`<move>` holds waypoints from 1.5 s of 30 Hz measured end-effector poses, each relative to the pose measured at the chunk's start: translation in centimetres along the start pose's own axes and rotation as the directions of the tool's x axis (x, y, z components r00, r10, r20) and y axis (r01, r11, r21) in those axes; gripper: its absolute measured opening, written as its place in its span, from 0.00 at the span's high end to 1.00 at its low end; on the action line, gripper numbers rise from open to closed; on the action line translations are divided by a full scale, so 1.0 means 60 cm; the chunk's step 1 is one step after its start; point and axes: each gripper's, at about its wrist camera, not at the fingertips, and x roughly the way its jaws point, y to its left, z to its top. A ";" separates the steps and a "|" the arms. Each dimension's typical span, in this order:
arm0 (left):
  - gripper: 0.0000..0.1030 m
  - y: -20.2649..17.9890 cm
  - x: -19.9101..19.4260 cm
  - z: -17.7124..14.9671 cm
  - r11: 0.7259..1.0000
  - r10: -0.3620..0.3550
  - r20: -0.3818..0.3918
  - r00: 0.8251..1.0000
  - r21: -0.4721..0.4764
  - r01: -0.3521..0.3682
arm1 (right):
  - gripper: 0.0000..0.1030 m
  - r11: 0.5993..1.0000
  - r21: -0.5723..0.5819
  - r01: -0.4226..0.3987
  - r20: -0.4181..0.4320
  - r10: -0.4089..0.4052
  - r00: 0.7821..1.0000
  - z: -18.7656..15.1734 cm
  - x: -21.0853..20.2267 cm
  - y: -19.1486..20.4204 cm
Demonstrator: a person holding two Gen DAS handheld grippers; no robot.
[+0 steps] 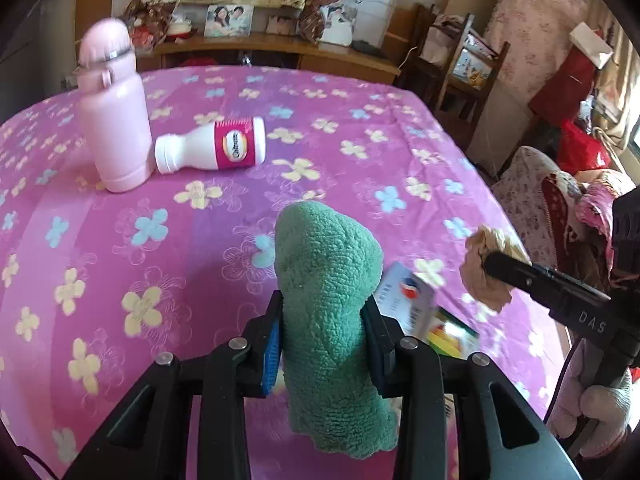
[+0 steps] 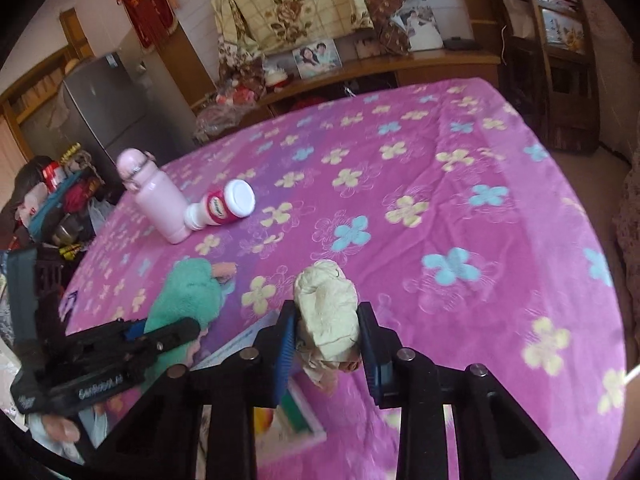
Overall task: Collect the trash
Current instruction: 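Carry the green towel and crumpled paper over the white bucket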
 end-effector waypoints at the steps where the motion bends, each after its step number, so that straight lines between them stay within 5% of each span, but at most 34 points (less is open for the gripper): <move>1: 0.64 -0.005 -0.009 -0.002 1.000 -0.001 0.006 1.000 0.006 0.001 | 0.69 1.000 -0.001 -0.001 0.003 0.001 1.000 -0.006 -0.013 -0.001; 24: 0.64 -0.212 -0.074 -0.093 0.979 -0.090 0.008 0.996 0.187 0.087 | 0.69 0.997 0.047 0.067 0.067 -0.070 0.995 -0.150 -0.223 -0.068; 45: 0.64 -0.457 -0.027 -0.140 0.906 -0.216 -0.091 0.972 0.353 0.234 | 0.69 0.950 0.233 0.208 0.114 -0.239 0.964 -0.233 -0.379 -0.253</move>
